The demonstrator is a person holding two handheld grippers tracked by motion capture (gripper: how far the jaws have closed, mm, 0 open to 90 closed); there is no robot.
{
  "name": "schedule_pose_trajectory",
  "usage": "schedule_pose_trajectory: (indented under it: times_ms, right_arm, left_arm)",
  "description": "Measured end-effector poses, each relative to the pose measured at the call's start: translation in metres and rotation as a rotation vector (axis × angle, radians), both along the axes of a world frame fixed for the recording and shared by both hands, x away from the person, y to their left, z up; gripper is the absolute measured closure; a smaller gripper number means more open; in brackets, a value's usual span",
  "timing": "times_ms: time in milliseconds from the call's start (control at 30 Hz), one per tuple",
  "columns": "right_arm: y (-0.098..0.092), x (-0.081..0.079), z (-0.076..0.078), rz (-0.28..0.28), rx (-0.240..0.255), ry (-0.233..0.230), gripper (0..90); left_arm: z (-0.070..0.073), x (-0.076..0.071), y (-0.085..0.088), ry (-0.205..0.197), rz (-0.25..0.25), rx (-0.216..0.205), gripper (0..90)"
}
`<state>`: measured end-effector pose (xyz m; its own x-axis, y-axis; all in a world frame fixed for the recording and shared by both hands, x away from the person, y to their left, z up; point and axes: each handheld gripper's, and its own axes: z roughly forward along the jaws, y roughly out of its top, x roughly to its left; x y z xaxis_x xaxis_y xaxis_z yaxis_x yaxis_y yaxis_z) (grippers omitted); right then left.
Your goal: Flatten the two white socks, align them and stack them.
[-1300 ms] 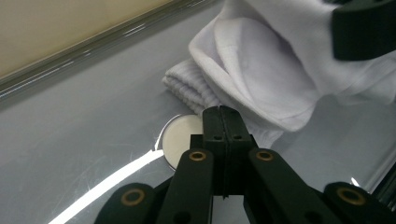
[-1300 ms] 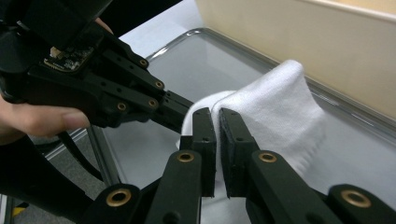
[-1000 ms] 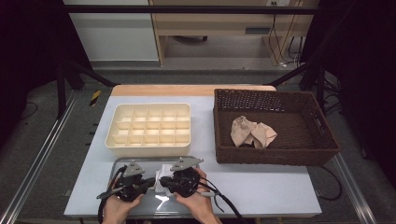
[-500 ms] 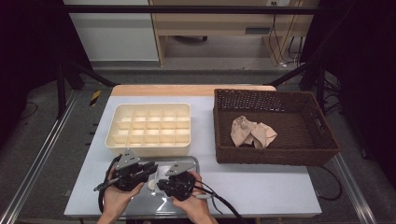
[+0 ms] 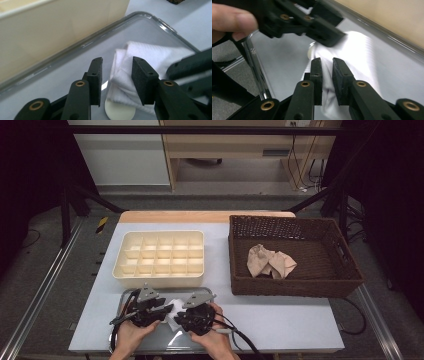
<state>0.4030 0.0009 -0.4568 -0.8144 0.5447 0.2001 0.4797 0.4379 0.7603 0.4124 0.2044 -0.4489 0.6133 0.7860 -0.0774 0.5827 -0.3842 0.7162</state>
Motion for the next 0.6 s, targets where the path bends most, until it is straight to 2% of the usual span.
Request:
schedule_pose_trajectory:
  times_ms: [167,367,500,600]
  right_arm:
    - [-0.012,0.001,0.000,-0.025,0.013,0.001,78.2]
    - [-0.018,0.000,0.001,-0.044,-0.007,-0.003,76.3]
    - [-0.023,0.002,0.003,-0.090,-0.032,-0.009,75.6]
    - [-0.028,0.003,0.006,-0.121,-0.006,0.007,74.9]
  left_arm:
    - [-0.001,-0.007,0.005,0.029,0.007,-0.026,57.8]
    - [-0.001,-0.018,0.007,0.038,0.010,-0.015,55.4]
    - [-0.001,-0.024,0.006,0.040,0.019,-0.012,53.9]
    - [-0.002,-0.027,0.004,0.033,0.023,0.000,53.9]
